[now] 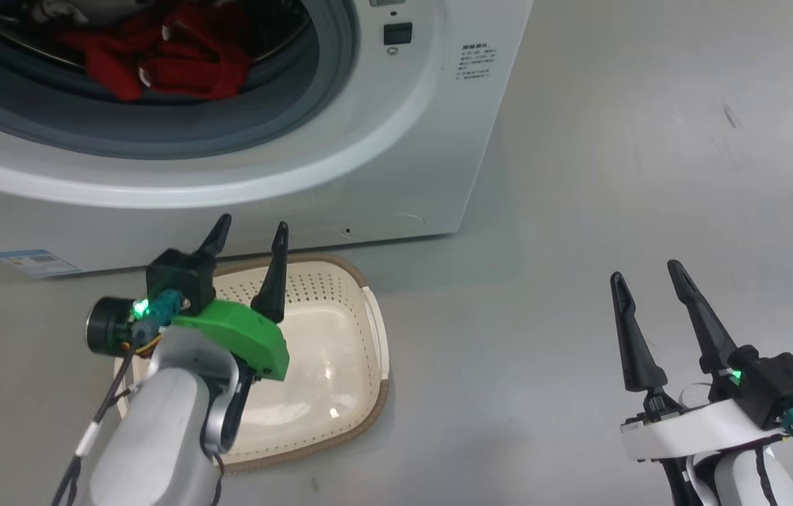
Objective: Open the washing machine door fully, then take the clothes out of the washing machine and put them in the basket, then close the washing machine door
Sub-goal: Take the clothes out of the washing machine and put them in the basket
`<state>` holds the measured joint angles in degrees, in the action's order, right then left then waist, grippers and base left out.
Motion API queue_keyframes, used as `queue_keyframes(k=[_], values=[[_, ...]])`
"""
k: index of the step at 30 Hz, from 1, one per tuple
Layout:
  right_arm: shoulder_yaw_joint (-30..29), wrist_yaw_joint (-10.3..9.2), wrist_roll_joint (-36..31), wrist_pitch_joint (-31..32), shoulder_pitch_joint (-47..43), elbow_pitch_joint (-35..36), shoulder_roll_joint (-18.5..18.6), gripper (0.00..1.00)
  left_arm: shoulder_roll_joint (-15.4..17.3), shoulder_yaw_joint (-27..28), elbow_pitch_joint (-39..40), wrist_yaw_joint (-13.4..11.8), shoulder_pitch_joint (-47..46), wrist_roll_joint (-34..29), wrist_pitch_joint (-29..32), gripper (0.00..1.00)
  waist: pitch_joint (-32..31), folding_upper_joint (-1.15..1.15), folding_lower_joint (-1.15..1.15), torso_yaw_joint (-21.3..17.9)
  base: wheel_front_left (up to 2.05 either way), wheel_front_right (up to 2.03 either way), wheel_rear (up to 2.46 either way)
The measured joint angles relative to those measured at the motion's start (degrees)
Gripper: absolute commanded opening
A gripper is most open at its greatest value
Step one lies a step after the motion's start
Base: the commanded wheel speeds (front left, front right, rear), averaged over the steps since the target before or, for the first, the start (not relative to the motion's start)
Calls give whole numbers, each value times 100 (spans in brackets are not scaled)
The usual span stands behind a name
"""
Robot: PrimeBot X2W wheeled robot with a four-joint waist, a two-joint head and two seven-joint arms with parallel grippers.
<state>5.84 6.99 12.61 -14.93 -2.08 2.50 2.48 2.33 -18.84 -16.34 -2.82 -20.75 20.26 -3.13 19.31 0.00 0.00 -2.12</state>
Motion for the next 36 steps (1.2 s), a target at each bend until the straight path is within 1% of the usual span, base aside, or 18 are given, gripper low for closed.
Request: queue_keyframes(k=[3,6,14,17,24,36], values=[[26,0,14,0,146,37,0,100,15,37,-163,79,-384,35,348,100,235,0,0,-62,0,0,0],[32,0,55,0,302,74,1,100,122,91,-297,155,-794,70,706,100,470,0,0,-132,0,0,0],[88,0,196,0,748,96,1,100,630,320,-465,328,-1937,166,1608,100,1098,0,0,-357,0,0,0],[163,0,252,0,909,82,1,100,824,415,-580,459,-2295,238,1925,100,1301,0,0,-466,0,0,0],[315,0,441,0,1105,9,1,100,1189,649,-767,565,-2962,301,2384,100,1609,0,0,-821,0,0,0],[463,0,844,0,1346,-13,-3,100,1670,837,-994,616,-4014,302,2995,100,2071,0,0,-1304,0,0,0]])
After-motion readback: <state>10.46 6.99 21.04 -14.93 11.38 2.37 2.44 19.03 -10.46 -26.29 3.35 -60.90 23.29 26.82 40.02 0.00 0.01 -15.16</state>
